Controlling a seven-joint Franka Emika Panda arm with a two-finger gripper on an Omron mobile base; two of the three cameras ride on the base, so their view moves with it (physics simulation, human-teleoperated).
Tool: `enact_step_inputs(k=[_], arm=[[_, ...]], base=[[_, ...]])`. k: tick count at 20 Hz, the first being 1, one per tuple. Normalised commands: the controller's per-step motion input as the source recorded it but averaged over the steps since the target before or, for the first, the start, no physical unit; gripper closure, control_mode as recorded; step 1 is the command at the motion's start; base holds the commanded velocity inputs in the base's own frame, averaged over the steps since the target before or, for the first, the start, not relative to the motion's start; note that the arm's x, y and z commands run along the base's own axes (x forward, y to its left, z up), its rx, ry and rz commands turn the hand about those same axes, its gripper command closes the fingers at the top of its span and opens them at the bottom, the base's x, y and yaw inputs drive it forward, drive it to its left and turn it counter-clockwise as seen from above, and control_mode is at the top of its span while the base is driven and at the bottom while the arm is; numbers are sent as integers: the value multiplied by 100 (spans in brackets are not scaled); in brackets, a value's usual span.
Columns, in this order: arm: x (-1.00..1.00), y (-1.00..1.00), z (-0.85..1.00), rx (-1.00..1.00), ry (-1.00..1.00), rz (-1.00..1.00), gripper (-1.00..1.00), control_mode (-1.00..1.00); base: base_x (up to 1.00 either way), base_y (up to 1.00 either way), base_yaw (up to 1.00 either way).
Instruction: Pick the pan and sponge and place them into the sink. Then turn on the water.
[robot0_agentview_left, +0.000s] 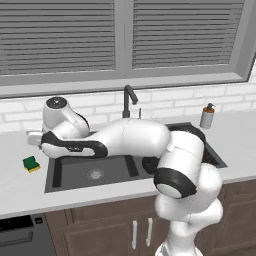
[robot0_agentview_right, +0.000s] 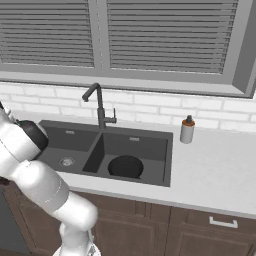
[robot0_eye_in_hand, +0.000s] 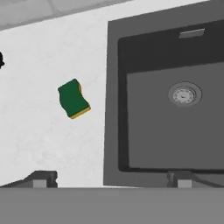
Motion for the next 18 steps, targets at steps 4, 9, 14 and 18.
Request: enact_step_inputs(k=[4, 9, 14, 18], arm=[[16, 54, -28, 2, 14, 0, -100, -100], [3, 31, -1, 0, 12, 0, -100, -100], [0, 21, 0, -6, 11, 0, -100, -100], [1, 31, 0, -15, 10, -1, -100, -100]], base=[[0, 0, 0], [0, 0, 0], [0, 0, 0], [0, 0, 0]])
